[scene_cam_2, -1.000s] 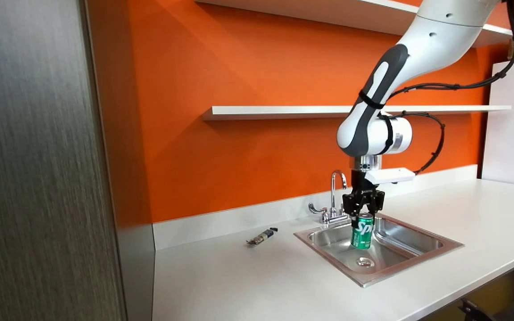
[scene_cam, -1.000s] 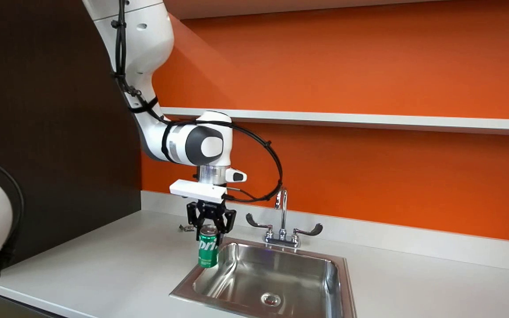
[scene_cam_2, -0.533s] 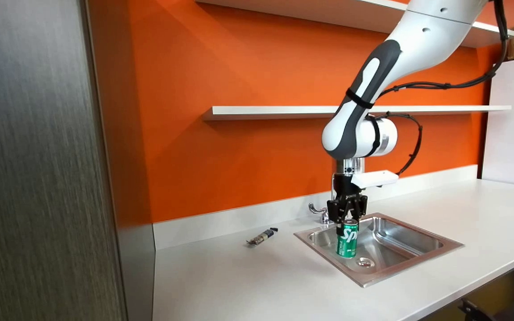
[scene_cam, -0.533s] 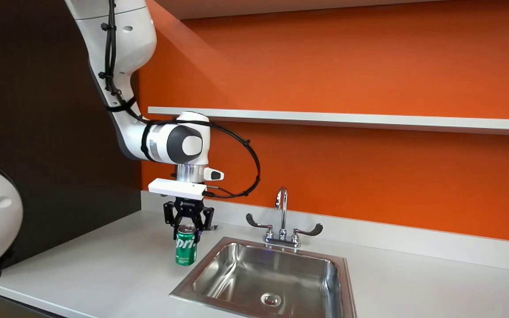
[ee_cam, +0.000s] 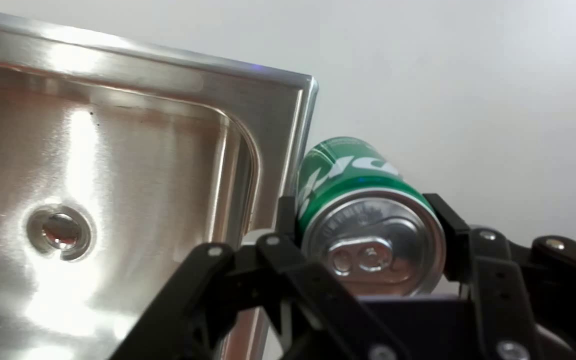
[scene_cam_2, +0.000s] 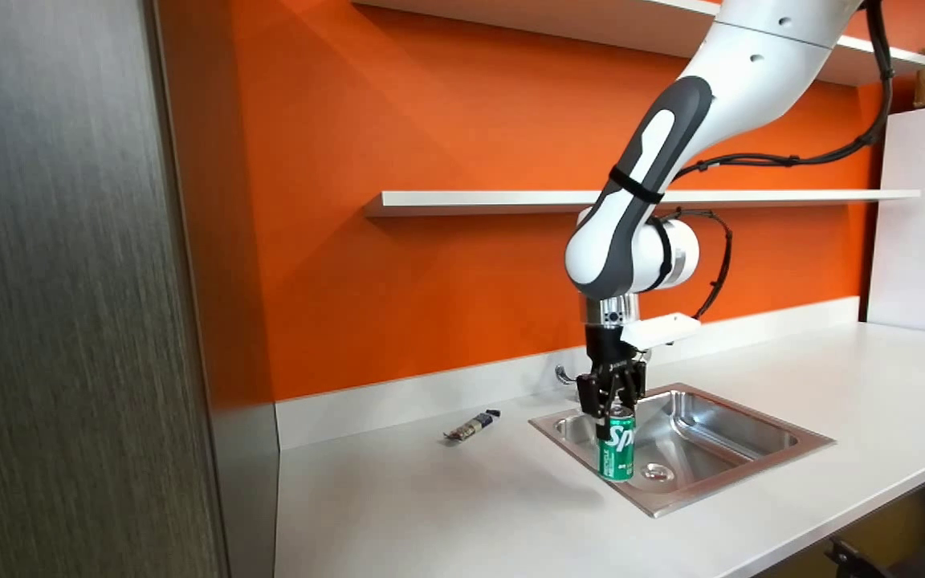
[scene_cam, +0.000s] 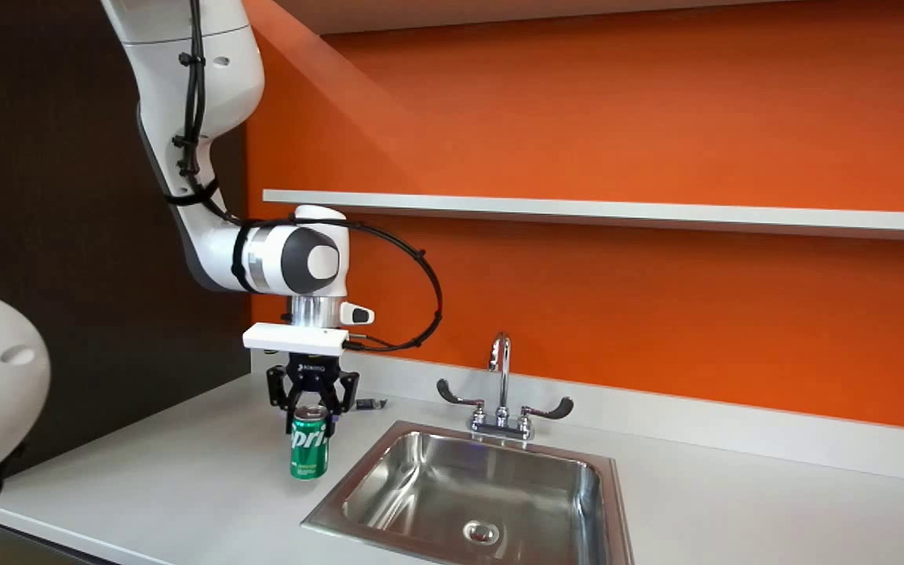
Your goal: Remove the can from the sink
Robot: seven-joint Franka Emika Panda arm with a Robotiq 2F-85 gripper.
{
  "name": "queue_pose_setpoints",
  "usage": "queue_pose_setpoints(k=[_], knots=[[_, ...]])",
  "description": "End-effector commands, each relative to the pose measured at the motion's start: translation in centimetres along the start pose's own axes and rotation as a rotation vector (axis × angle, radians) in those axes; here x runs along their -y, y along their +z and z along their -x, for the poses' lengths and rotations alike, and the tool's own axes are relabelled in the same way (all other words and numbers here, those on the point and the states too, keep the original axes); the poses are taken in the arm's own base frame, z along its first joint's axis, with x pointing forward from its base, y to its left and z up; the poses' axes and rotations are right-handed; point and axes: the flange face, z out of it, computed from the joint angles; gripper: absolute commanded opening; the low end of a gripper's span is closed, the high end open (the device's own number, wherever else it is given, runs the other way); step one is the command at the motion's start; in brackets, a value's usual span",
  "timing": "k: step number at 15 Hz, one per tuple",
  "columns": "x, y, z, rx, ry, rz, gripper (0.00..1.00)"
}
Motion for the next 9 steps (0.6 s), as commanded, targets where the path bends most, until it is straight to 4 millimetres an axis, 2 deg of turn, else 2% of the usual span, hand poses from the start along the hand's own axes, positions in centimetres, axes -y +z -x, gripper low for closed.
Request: queue_pose_setpoints(k=[1, 9], knots=[[1.4, 0.4, -0.4, 0.022, -0.024, 0.022, 0.38], [2.5, 3.0, -0.1, 0.06, -0.06, 0.021, 0.38]])
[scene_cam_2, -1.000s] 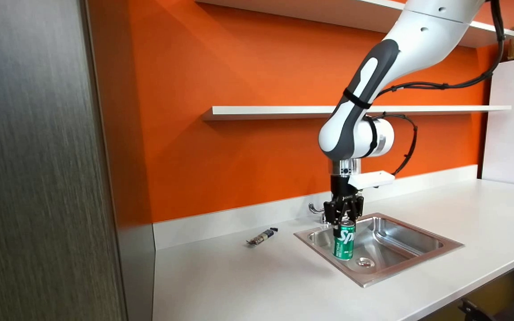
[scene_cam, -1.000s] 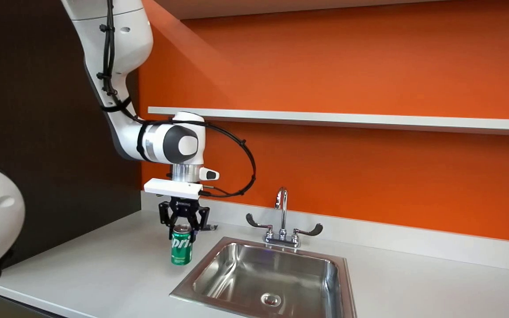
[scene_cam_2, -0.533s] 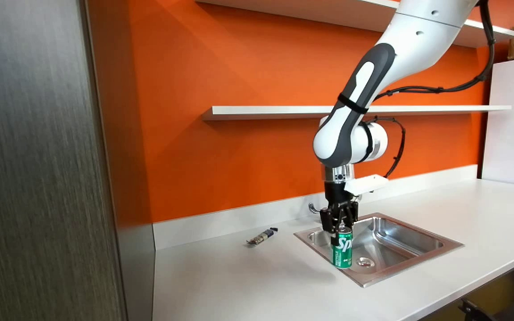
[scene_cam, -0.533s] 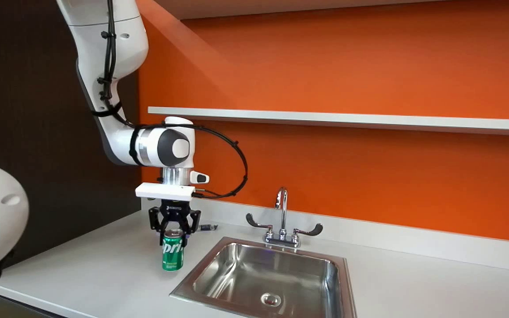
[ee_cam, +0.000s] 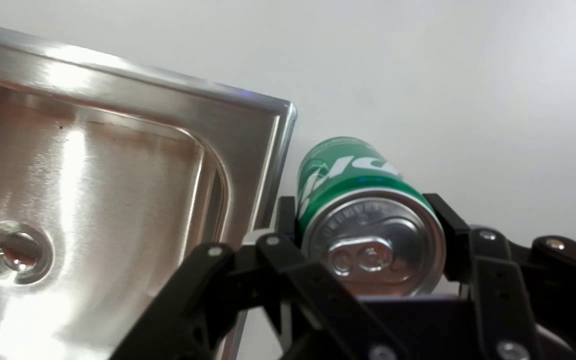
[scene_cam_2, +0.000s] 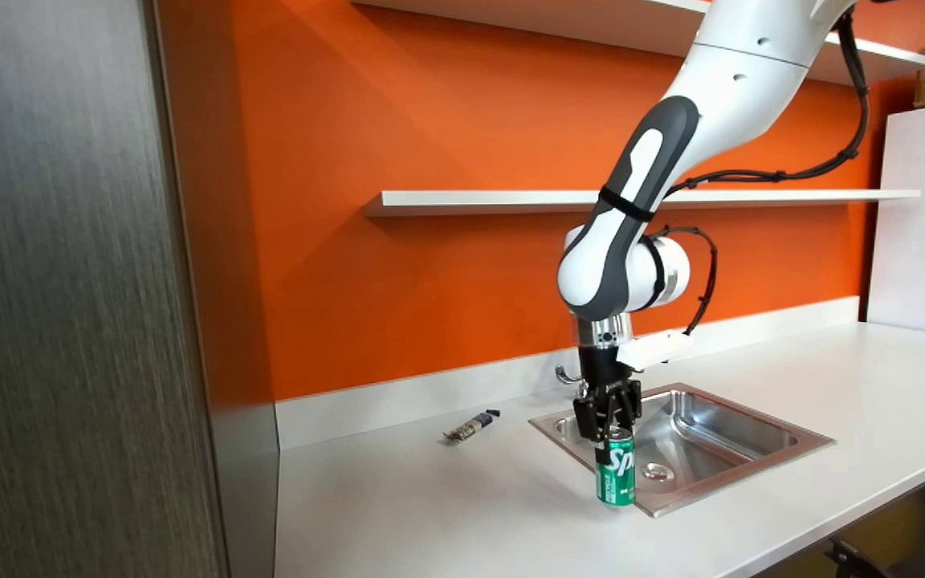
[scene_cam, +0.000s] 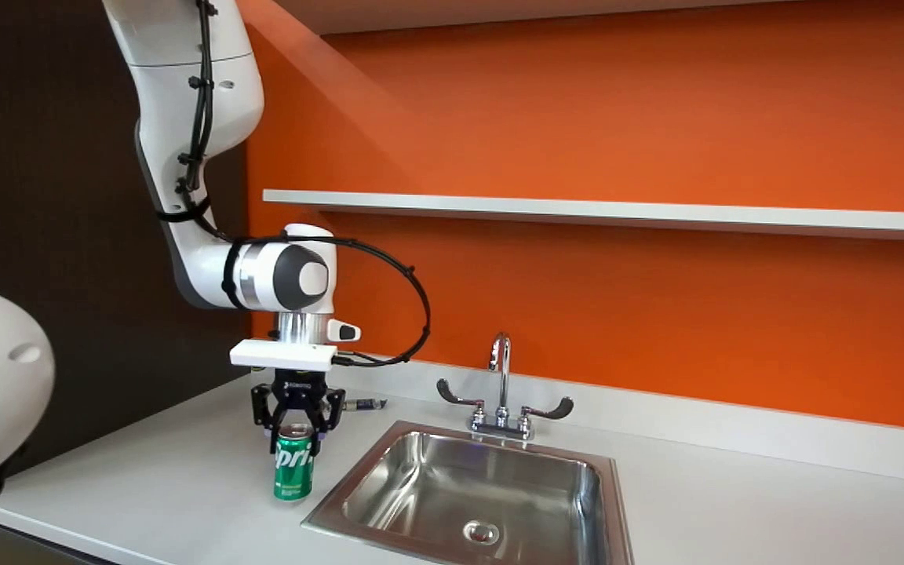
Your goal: Remove the can from the sink
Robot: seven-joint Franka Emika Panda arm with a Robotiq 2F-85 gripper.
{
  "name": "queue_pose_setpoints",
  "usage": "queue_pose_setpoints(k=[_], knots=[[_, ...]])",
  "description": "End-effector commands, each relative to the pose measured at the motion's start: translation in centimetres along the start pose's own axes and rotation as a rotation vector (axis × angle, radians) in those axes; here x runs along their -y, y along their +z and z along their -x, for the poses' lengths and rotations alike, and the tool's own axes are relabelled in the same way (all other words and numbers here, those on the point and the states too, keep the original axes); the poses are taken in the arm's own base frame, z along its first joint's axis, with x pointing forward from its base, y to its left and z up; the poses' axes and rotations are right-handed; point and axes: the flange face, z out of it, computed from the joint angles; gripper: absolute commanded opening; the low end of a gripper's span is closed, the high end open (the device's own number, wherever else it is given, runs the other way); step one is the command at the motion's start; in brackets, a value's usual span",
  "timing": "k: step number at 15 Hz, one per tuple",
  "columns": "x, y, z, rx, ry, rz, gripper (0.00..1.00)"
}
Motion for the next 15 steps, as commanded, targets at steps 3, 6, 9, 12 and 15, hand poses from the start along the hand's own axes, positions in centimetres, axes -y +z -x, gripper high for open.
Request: queue_pose_setpoints(k=[3, 6, 9, 12, 15], knots=[[0.8, 0.9, 0.0, 0.013, -0.012, 0.021, 0.38], [0.8, 1.3, 0.0, 0.017, -0.017, 0.027, 0.38], [0.9, 1.6, 0.0, 0.018, -0.024, 0.036, 0.38], [0.9, 1.6, 0.0, 0.016, -0.027, 0.043, 0.88], [1.1, 1.5, 0.1, 0.013, -0.03, 0.04, 0.99]])
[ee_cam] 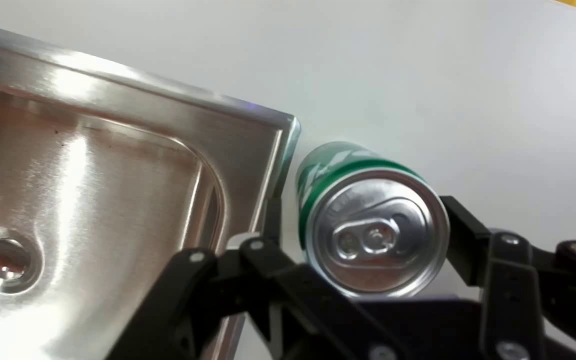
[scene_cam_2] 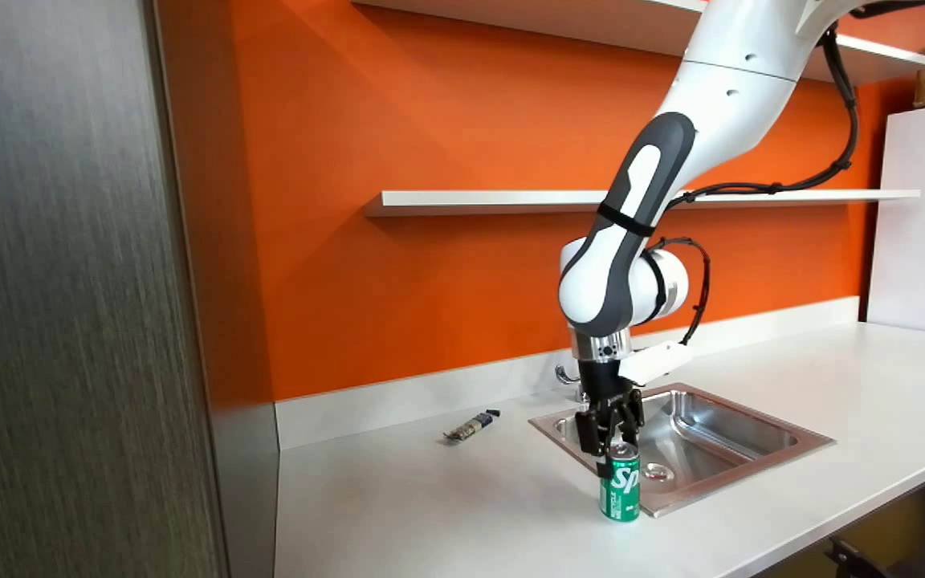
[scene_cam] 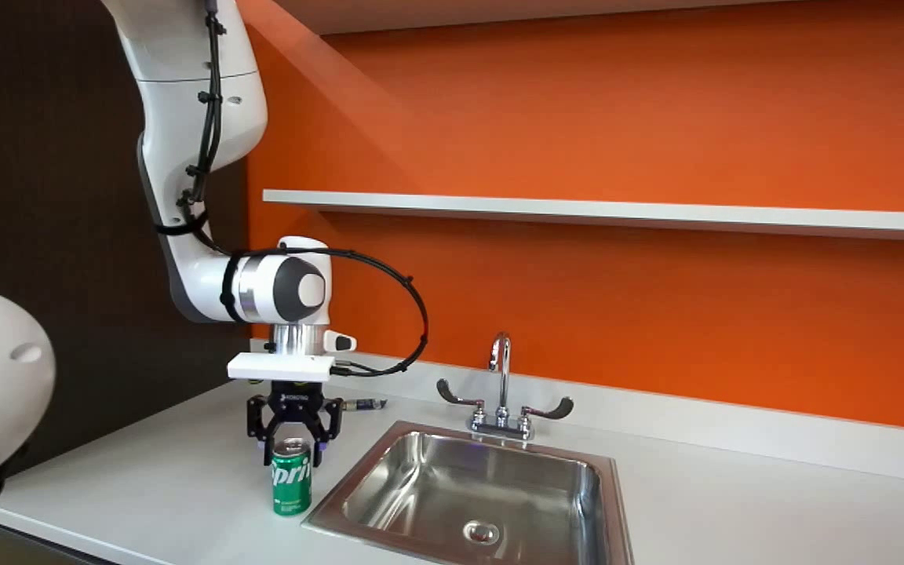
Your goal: Remove the can from the sink
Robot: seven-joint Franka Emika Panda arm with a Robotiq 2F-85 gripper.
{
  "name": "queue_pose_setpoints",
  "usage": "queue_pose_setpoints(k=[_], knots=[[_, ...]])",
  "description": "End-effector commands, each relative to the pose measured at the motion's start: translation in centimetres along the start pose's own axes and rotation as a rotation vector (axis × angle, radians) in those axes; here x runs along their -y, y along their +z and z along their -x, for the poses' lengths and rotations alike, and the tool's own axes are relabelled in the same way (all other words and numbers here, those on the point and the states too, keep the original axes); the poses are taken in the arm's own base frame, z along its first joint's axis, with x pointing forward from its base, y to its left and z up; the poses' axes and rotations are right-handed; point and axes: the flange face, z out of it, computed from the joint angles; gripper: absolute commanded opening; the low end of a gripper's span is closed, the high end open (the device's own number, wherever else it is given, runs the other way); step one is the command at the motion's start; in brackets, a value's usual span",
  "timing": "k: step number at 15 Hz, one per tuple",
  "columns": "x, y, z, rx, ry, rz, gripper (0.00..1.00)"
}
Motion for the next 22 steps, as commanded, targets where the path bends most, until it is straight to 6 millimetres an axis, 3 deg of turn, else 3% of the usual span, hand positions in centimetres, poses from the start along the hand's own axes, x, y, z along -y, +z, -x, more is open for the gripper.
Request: queue_pose_setpoints(k=[1, 10, 19, 20, 22], knots=[[0.7, -0.7, 0.2, -0.019, 0.0, 0.014, 1.0], [4.8, -7.1, 3.4, -0.13, 0.018, -0.016, 1.0], [4.5, -14.3, 8.9, -0.304, 0.278, -0.005, 1.0], [4.4, -12.9, 6.6, -0.274, 0.204, 0.001, 1.0], [4.4, -14.0, 7.6, -0.302, 0.24, 0.001, 1.0]])
